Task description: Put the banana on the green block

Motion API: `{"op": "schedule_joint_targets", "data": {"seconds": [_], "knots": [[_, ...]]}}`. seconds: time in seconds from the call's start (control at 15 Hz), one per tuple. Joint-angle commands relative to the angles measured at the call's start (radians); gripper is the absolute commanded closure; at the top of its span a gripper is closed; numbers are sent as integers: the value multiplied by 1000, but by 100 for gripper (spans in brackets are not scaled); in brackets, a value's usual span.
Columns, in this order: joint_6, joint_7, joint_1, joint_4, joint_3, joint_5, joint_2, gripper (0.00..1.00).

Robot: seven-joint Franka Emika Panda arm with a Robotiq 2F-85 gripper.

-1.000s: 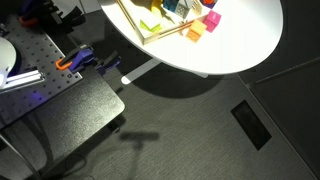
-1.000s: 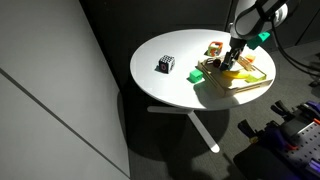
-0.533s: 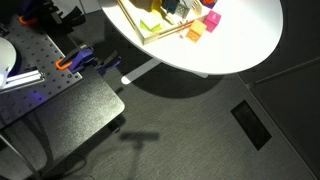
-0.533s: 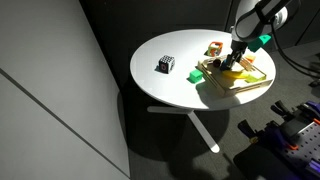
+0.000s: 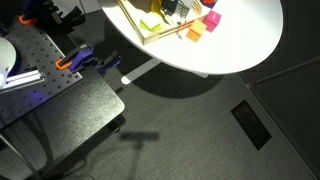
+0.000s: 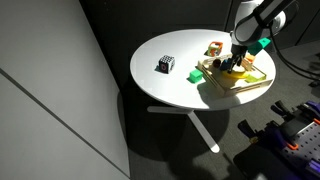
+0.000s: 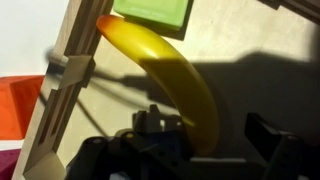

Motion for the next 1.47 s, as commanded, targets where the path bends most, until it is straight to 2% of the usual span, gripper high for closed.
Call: {"op": "schedule_joint_targets", "data": {"seconds": [0.0,0.93,1.0,1.07,1.13,1.4], "knots": [[-7,-41,-23,28,21,19,24,0],[31,-119,-39,45,52,9,74,0],[32,-121,-38,46,51,8,77,25],[34,-124,-38,48,51,6,80,27],[35,-127,-37,49,50,5,82,34],[29,-125,-35,53,47,3,83,68]]}}
